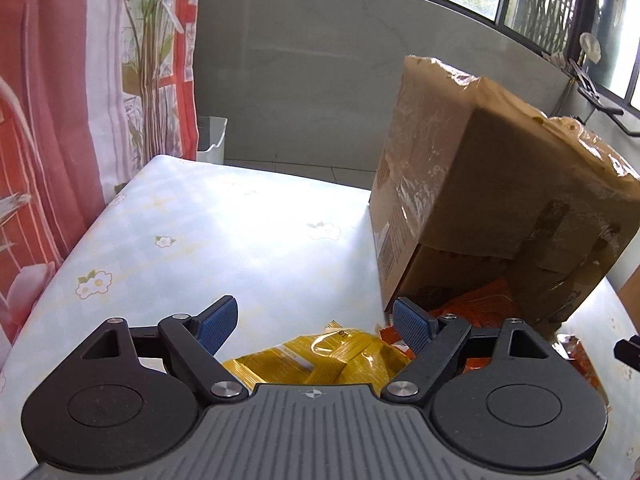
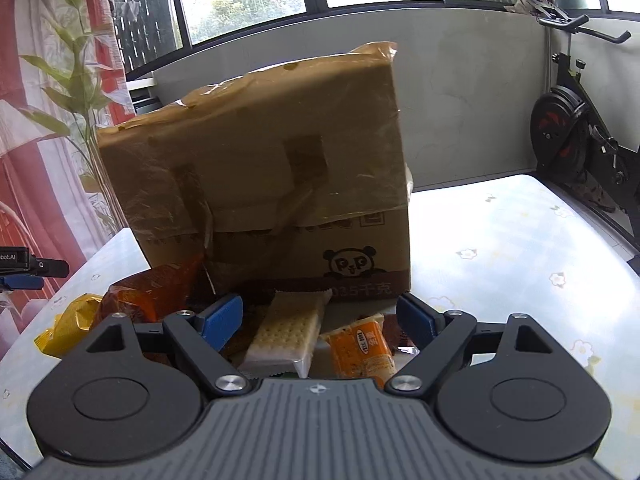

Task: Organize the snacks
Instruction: 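Grasp the yellow chip bag with the left tool while the right tool grasps the orange cake packet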

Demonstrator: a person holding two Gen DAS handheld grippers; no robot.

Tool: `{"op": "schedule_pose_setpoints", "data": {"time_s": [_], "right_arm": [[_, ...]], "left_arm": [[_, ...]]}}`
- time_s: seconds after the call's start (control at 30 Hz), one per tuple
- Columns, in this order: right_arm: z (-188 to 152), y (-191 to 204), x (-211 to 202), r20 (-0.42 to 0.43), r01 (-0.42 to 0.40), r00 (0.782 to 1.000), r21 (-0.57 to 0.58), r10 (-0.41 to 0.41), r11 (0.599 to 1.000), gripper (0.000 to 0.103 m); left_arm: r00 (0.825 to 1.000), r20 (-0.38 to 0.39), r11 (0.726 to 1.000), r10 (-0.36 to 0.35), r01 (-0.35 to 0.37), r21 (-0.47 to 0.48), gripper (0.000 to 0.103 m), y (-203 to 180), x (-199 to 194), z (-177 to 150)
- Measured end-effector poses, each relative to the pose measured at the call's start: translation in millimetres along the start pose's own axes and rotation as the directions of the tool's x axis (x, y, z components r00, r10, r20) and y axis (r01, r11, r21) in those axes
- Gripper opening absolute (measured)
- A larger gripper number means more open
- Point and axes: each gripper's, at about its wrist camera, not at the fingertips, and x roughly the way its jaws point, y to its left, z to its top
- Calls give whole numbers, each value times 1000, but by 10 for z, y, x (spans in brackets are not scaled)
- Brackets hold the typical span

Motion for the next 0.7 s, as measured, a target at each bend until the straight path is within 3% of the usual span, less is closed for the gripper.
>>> {"op": "schedule_pose_setpoints", "data": {"time_s": [0.1, 0.3, 0.4, 0.57, 0.7], "right_arm": [[-48, -37, -17, -7, 16, 1000, -1, -16, 1000, 86], [-108, -108, -39, -30, 48, 998, 20, -47, 999, 86], [-107, -91, -30, -34, 48, 998, 17, -47, 999, 86], [-118, -5, 3, -44, 22, 999, -8, -23, 1000, 86], [-142, 13, 36, -58, 16, 998, -7, -16, 1000, 86]], "left_arm": [[999, -31, 999, -23, 25, 41, 83, 21, 159, -7], [989, -82, 991, -126, 128, 28, 83, 120, 254, -176], [991, -69, 989, -118, 123, 80, 85, 95, 180, -297], [987, -93, 989, -133, 138, 49, 85, 123, 38, -428], [981, -130, 981, -146, 161, 112, 85, 14, -40, -602]]}}
